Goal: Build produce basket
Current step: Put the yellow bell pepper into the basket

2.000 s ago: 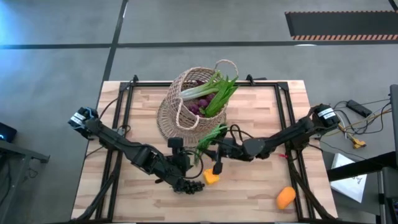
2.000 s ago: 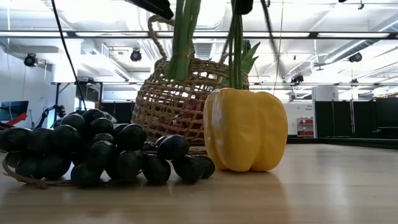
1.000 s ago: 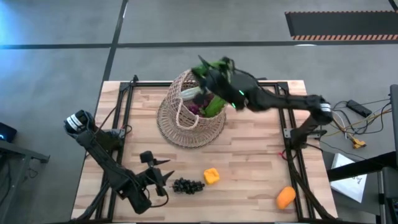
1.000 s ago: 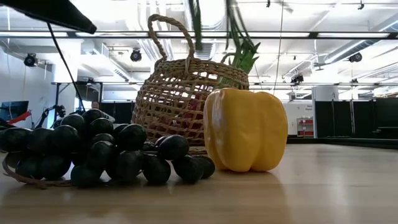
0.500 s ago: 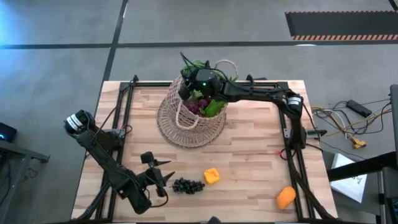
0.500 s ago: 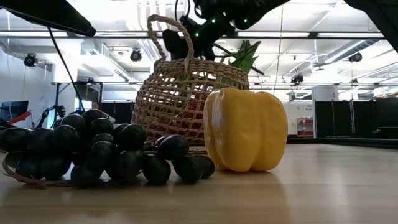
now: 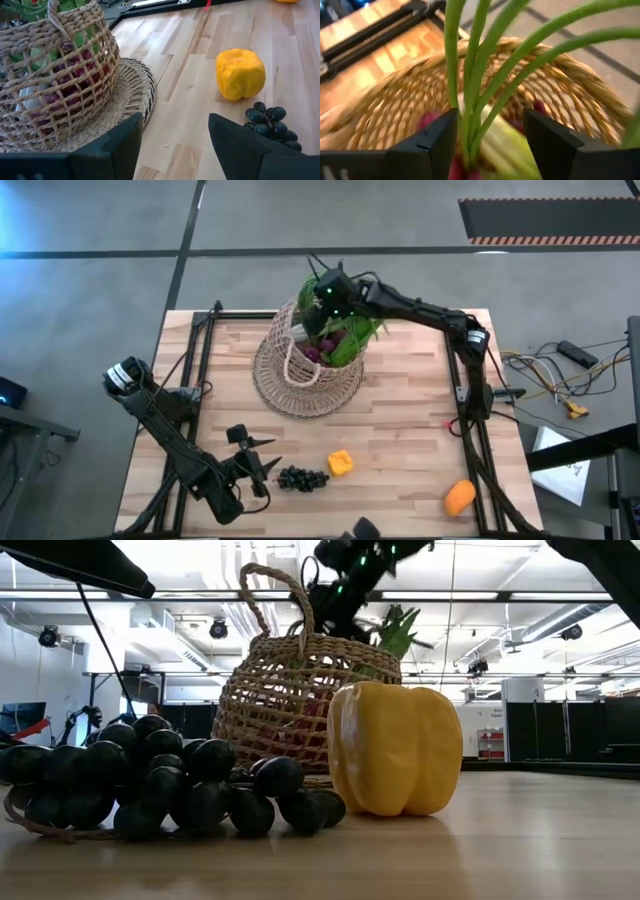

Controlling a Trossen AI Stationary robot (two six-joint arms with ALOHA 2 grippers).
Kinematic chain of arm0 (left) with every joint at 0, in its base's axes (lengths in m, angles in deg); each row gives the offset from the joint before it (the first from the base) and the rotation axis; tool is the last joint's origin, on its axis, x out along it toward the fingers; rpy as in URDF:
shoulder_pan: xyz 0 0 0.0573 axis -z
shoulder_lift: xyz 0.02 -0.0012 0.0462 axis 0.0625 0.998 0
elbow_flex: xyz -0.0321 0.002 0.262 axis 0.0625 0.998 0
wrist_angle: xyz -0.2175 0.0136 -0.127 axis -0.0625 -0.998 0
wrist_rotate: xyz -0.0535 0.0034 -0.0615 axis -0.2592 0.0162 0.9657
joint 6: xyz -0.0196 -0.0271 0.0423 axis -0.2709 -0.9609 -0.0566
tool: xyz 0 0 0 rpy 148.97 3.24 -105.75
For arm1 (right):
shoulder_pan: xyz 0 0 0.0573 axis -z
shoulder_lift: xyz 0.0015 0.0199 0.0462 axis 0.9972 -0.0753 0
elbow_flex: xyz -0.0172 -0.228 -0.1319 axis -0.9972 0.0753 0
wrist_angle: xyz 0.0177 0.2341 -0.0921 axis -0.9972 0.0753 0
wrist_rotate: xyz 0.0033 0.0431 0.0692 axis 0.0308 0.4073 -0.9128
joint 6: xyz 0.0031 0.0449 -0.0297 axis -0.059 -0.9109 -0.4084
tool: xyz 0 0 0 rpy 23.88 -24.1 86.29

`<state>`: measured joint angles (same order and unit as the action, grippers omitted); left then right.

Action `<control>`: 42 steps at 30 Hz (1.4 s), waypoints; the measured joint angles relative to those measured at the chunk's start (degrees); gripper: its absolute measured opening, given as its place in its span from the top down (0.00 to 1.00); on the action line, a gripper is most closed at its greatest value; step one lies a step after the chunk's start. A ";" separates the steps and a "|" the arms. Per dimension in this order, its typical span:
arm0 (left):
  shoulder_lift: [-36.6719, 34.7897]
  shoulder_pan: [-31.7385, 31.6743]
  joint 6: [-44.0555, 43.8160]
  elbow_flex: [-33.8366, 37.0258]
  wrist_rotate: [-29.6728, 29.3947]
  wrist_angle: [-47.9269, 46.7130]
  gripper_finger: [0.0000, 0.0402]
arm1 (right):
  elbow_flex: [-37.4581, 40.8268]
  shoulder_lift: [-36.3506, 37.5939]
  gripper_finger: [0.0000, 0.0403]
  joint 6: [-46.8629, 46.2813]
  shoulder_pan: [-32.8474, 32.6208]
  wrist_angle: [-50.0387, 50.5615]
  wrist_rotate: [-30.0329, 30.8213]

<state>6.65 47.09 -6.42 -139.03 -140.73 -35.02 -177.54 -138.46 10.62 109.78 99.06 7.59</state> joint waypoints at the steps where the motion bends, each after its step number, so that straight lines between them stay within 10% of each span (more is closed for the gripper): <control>1: 0.00 0.00 0.00 0.00 0.00 0.02 0.47 | -2.07 0.01 0.45 0.13 -0.04 3.33 -0.03; 12: 0.00 0.00 -0.02 0.00 0.02 0.18 0.47 | -22.33 0.04 0.43 2.68 -1.59 31.19 -2.71; 19: 0.00 -0.02 -0.01 0.00 0.09 0.79 0.47 | -19.71 3.51 0.45 7.49 -7.83 37.32 -1.67; 31: 0.02 -0.03 -0.07 0.87 0.59 1.97 0.47 | -5.33 10.28 0.46 9.38 -25.99 36.85 6.78; 42: 3.11 0.07 0.00 0.90 0.59 3.39 0.47 | 28.22 22.09 0.46 -14.21 -53.15 15.60 16.93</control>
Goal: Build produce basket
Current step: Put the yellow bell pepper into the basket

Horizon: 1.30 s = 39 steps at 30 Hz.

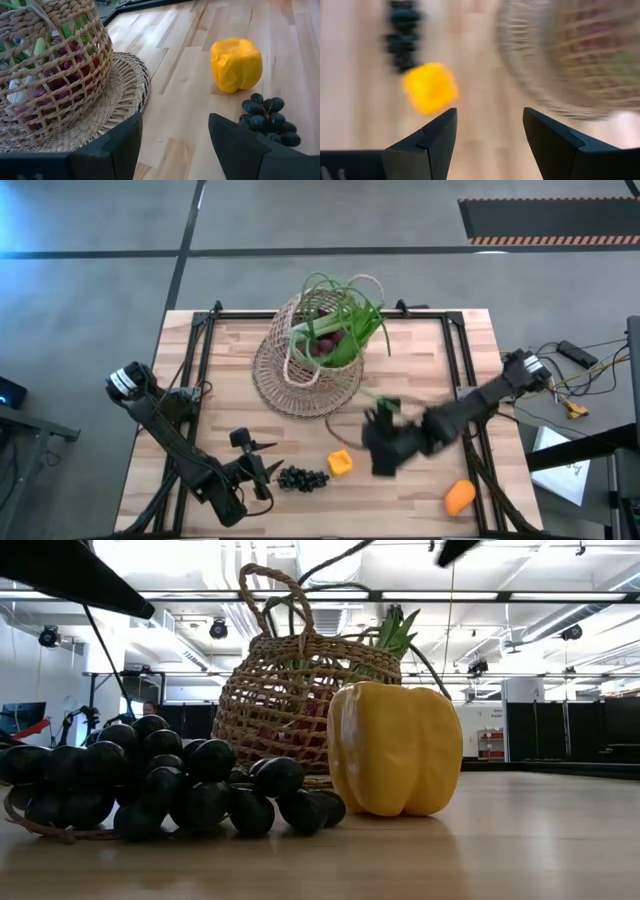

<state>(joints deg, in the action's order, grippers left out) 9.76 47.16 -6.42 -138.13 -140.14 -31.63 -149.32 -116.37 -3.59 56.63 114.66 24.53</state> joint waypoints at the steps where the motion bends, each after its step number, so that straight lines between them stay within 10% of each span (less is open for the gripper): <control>1: 0.24 0.00 0.01 0.00 0.00 0.00 0.47 | 2.88 0.20 0.46 -1.87 -2.10 -3.97 0.04; 7: 0.63 -0.85 0.46 0.00 -0.04 0.00 0.47 | 14.57 -3.27 0.45 -4.60 -8.69 -25.24 0.12; 23: 0.63 -3.17 1.77 -0.01 2.73 1.20 0.47 | 15.10 -12.77 0.02 2.03 -2.39 -27.81 -3.43; 39: 0.63 -4.26 3.27 -0.02 4.39 2.95 0.47 | 13.60 -18.06 0.04 17.55 2.89 -41.34 -13.47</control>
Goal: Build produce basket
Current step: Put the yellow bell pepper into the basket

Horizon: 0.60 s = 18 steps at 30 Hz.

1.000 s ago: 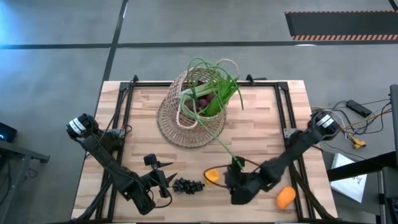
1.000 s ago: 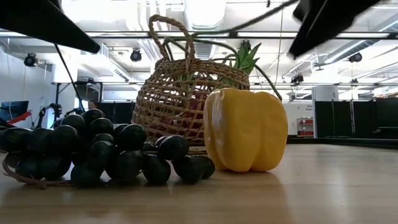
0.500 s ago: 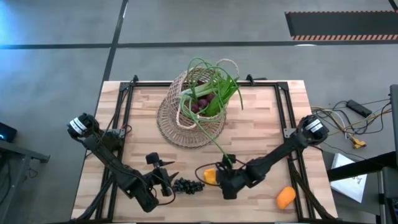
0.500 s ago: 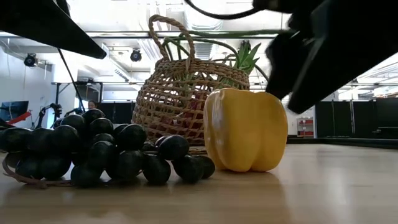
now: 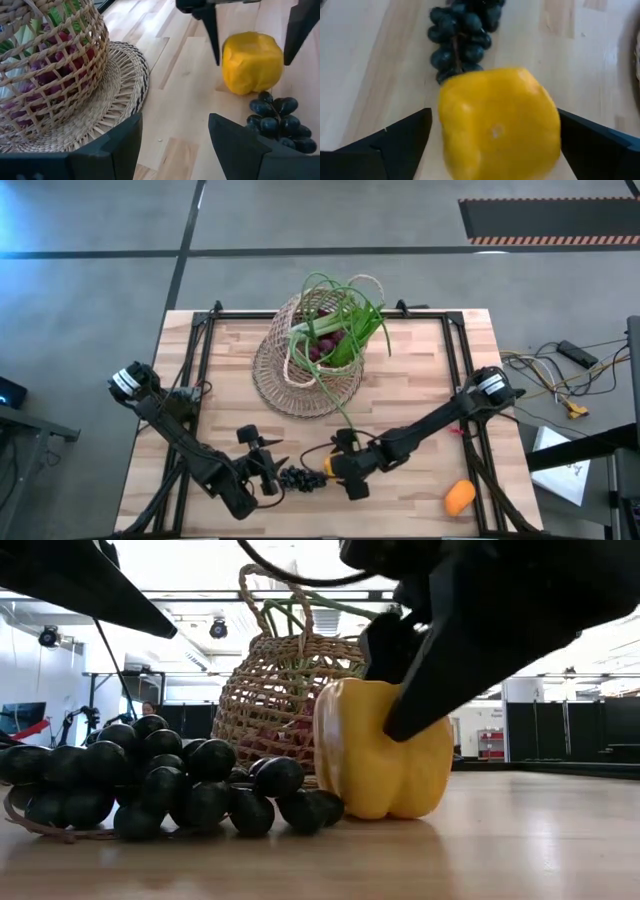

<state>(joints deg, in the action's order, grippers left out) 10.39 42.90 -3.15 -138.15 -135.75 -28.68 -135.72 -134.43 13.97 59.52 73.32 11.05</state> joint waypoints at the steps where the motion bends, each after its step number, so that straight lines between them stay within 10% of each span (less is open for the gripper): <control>1: 0.00 -0.13 0.06 0.00 0.00 0.02 0.47 | -0.15 0.00 0.06 0.69 -0.04 0.11 -0.01; 10: -0.01 -0.17 0.11 0.00 0.02 0.13 0.47 | -7.83 1.96 0.34 4.33 -0.06 10.56 2.85; 18: 1.52 -0.39 0.16 -0.07 0.02 1.24 0.47 | -22.71 9.12 0.33 17.01 2.65 21.47 30.25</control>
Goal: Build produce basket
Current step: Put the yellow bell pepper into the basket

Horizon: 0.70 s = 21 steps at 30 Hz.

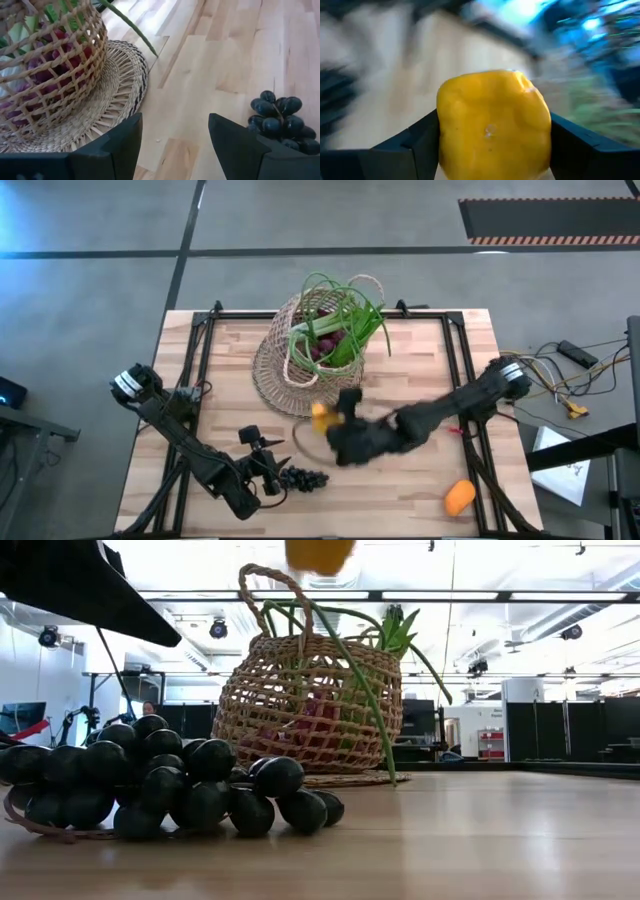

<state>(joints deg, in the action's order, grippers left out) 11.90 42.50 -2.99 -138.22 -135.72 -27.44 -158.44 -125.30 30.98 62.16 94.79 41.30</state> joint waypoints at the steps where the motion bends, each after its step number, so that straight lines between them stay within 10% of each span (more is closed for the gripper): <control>1: 0.24 0.00 0.07 0.00 0.04 0.06 0.47 | -1.31 0.99 0.33 1.31 1.47 -0.41 1.12; 7: 0.82 0.00 0.07 0.00 0.20 0.03 0.47 | -3.90 5.51 0.34 -0.85 18.01 -3.99 -2.08; 13: 0.82 0.00 0.09 0.00 0.15 0.20 0.47 | -1.71 1.47 0.33 -12.58 37.21 -6.60 -20.92; 21: 0.82 0.00 0.00 0.00 -0.09 0.20 0.47 | -1.36 -8.12 0.29 -16.72 45.23 -9.48 -30.35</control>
<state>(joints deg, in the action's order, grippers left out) 12.73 42.50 -2.99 -138.22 -135.81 -27.23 -159.80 -133.42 14.26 107.39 85.32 10.95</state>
